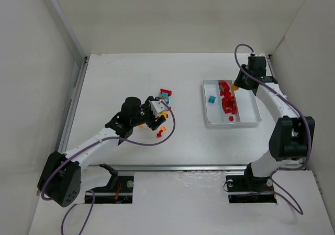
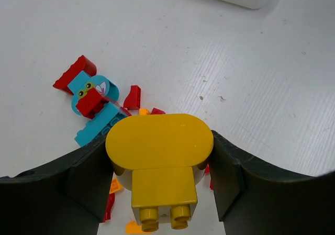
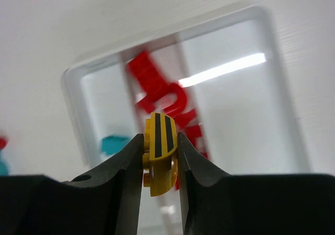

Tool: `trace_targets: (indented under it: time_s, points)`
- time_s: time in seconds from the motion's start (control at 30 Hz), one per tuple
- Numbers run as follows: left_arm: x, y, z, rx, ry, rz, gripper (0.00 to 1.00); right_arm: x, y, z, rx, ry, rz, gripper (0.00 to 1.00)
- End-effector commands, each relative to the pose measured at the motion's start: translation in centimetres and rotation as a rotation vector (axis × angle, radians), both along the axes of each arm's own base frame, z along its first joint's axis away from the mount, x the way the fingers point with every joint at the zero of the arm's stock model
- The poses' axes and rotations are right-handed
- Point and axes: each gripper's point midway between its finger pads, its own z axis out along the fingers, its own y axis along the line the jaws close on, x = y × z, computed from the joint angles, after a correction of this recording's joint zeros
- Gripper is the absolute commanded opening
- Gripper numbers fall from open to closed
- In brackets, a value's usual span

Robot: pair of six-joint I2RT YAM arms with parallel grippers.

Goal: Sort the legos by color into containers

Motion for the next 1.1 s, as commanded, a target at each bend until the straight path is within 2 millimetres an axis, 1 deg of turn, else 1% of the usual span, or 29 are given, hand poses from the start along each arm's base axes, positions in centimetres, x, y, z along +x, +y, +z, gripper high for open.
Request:
trace_targets:
  time_s: [0.0, 0.03, 0.07, 0.1, 0.13, 0.2, 0.23, 0.27, 0.33, 0.37, 0.4, 0.43, 0.47, 0.53, 0.57, 0.63, 0.67, 0.7, 0.73, 0.77, 0.8, 0.83, 0.87, 0.9, 0.93, 0.97, 1.0, 1.03, 1.07]
  points:
    - [0.9, -0.5, 2.9, -0.065, -0.08, 0.009, 0.0, 1.3, -7.4, -2.4, -0.132, 0.085, -0.174, 0.02]
    - [1.1, -0.4, 2.9, -0.058, -0.089, 0.014, 0.0, 1.5, -8.1, -3.3, -0.135, 0.116, -0.166, 0.04]
    - [1.2, -0.5, 3.1, -0.063, -0.098, 0.014, 0.0, 1.3, -9.1, -4.4, -0.121, 0.162, -0.168, 0.04]
    - [1.2, -0.5, 3.1, -0.063, -0.098, 0.014, 0.0, 1.5, -8.9, -5.1, -0.113, 0.184, -0.159, 0.06]
    - [1.3, -0.5, 3.5, -0.068, -0.106, 0.014, 0.0, 2.0, -9.4, -6.1, -0.122, 0.213, -0.155, 0.1]
    - [1.4, -0.6, 3.8, -0.068, -0.12, 0.011, 0.0, 2.2, -9.3, -6.7, -0.122, 0.238, -0.137, 0.17]
    - [1.5, -0.8, 3.9, -0.071, -0.119, 0.002, 0.0, 2.2, -9.3, -7.1, -0.121, 0.247, -0.137, 0.32]
    - [1.6, -0.8, 3.9, -0.065, -0.127, -0.001, 0.0, 2.2, -9.3, -7.1, -0.121, 0.247, -0.137, 0.43]
    - [1.6, -0.8, 3.6, -0.06, -0.119, -0.001, 0.0, 2.4, -9.3, -6.8, -0.116, 0.237, -0.144, 0.63]
    - [1.7, -1.0, 4.1, -0.069, -0.126, -0.01, 0.0, 2.7, -9.2, -6.5, -0.115, 0.228, -0.127, 0.76]
    - [1.7, -1.1, 4.3, -0.073, -0.134, -0.01, 0.0, 2.7, -8.8, -6.0, -0.11, 0.217, -0.103, 0.83]
    - [1.6, -1.2, 4.3, -0.077, -0.132, -0.021, 0.0, 2.9, -7.9, -5.7, -0.1, 0.212, -0.063, 0.91]
    - [1.8, -1.3, 4.4, -0.077, -0.132, -0.021, 0.0, 2.9, -7.5, -4.5, -0.11, 0.192, -0.044, 1.0]
    - [1.5, -1.7, 4.7, -0.086, -0.143, -0.053, 0.0, 2.7, -6.4, -2.4, -0.176, 0.162, 0.011, 1.0]
    - [1.7, -1.8, 5.3, -0.089, -0.168, -0.057, 0.0, 2.3, -3.9, 0.1, -0.206, 0.104, 0.072, 1.0]
    - [1.6, -2.2, 5.9, -0.102, -0.193, -0.084, 0.0, 1.5, -0.6, 2.7, -0.266, 0.025, 0.208, 1.0]
    - [1.4, -2.4, 6.5, -0.113, -0.212, -0.106, 0.0, 0.8, 4.0, 4.1, -0.231, -0.044, 0.362, 1.0]
    - [1.4, -2.6, 7.0, -0.121, -0.241, -0.122, 0.0, -0.7, 6.4, 6.1, -0.2, -0.114, 0.466, 1.0]
    - [1.1, -2.9, 7.8, -0.122, -0.29, -0.161, 0.0, -1.8, 8.8, 7.0, -0.175, -0.161, 0.598, 1.0]
    - [1.1, -3.1, 8.2, -0.121, -0.322, -0.184, 0.0, -4.3, 13.1, 8.1, -0.041, -0.209, 0.811, 1.0]
    - [0.8, -3.2, 8.7, -0.124, -0.359, -0.206, 0.0, -6.1, 15.9, 8.9, 0.026, -0.241, 0.939, 1.0]
    - [0.7, -3.3, 10.0, -0.14, -0.42, -0.221, 0.0, -7.4, 17.7, 9.7, 0.093, -0.269, 1.033, 1.0]
    - [0.5, -3.6, 10.5, -0.135, -0.466, -0.259, 0.0, -9.9, 20.0, 11.0, 0.214, -0.3, 1.187, 1.0]
    - [0.2, -3.7, 11.2, -0.138, -0.505, -0.28, 0.0, -11.0, 21.6, 11.3, 0.27, -0.309, 1.26, 1.0]
    - [0.1, -3.8, 11.6, -0.136, -0.534, -0.303, 0.0, -11.6, 22.7, 11.4, 0.32, -0.303, 1.309, 1.0]
    - [-0.5, -4.1, 12.2, -0.144, -0.574, -0.343, 0.0, -12.4, 23.6, 11.5, 0.376, -0.289, 1.347, 1.0]
    - [-0.7, -4.2, 12.4, -0.129, -0.612, -0.37, 0.0, -13.8, 24.6, 12.1, 0.445, -0.288, 1.42, 1.0]
    - [-1.0, -4.2, 12.8, -0.128, -0.637, -0.389, 0.0, -14.5, 25.9, 12.6, 0.475, -0.312, 1.478, 1.0]
    - [-1.1, -4.4, 13.3, -0.131, -0.658, -0.404, 0.0, -14.9, 26.7, 12.6, 0.518, -0.294, 1.507, 1.0]
